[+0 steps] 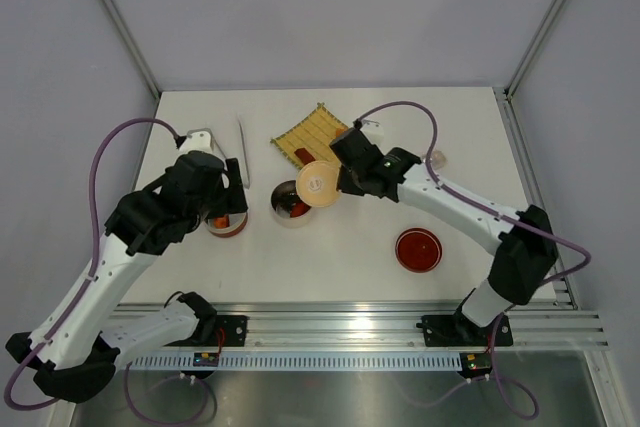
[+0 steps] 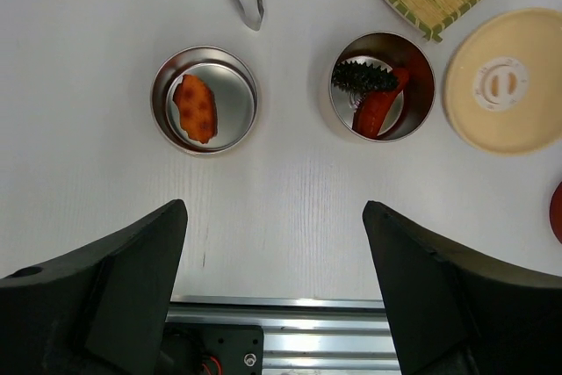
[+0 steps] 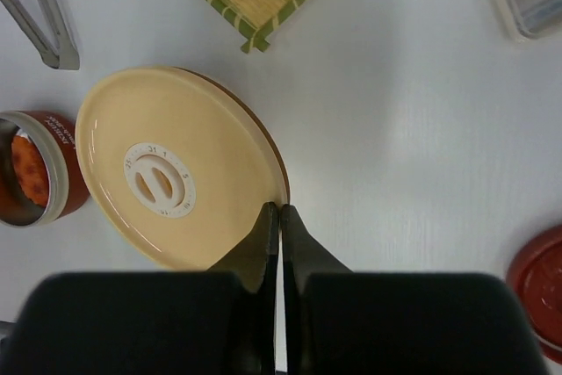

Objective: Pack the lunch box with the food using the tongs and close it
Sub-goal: Close the box lid on the packing box.

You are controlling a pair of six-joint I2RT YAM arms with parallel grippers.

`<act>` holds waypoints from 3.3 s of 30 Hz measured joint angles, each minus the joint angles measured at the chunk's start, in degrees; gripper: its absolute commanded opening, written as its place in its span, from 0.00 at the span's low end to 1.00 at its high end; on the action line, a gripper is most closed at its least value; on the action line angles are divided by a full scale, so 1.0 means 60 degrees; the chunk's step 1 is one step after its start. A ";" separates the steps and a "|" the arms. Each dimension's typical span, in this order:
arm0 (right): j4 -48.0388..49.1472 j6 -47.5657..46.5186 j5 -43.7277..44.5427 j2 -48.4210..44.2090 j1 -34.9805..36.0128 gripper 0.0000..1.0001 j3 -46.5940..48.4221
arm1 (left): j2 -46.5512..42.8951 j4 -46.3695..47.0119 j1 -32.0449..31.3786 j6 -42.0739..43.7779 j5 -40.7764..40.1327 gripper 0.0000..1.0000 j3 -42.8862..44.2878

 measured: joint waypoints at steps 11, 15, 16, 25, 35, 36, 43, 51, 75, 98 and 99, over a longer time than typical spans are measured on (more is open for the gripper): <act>0.0299 -0.0739 -0.1381 0.3195 0.0189 0.00 0.1566 | -0.0364 -0.0160 0.0051 -0.0160 -0.0350 0.86 0.0018; 0.0346 -0.0783 -0.1738 0.3381 0.0219 0.00 0.1730 | -0.0379 -0.0164 0.0058 -0.0175 -0.0353 0.86 0.0018; 0.0364 -0.0787 -0.1814 0.3424 0.0222 0.00 0.1789 | -0.0375 -0.0164 0.0058 -0.0175 -0.0350 0.86 0.0018; 0.0568 -0.0780 -0.2113 0.3938 0.0233 0.00 0.2259 | -0.0382 -0.0164 0.0058 -0.0251 -0.0346 0.86 0.0018; 0.0608 -0.0780 -0.1512 0.4011 0.0237 0.00 0.2397 | -0.0382 -0.0168 0.0058 -0.0324 -0.0346 0.86 0.0018; 0.0590 -0.0780 -0.1424 0.4011 0.0237 0.00 0.2397 | -0.0382 -0.0168 0.0058 -0.0324 -0.0346 0.86 0.0018; 0.0430 -0.0787 -0.1129 0.4138 0.0244 0.00 0.2579 | -0.0379 -0.0164 0.0058 -0.0324 -0.0346 0.86 0.0018; 0.0437 -0.0794 -0.1137 0.4171 0.0244 0.13 0.2612 | -0.0331 -0.0138 0.0058 -0.0317 -0.0248 0.87 0.0004; -0.0127 -0.0645 0.0299 -0.0838 -0.0954 0.77 -0.0674 | 0.3268 0.2390 -0.0102 0.0087 0.1949 0.65 -0.0747; -0.1756 0.0510 0.1002 -0.3636 -0.1206 0.77 -0.3045 | 0.8138 0.3621 -0.0255 0.0546 0.1464 0.64 0.0943; -0.1756 0.0510 0.1002 -0.3672 -0.1206 0.77 -0.3045 | 0.8109 0.3399 -0.0262 0.0597 0.1395 0.65 0.0984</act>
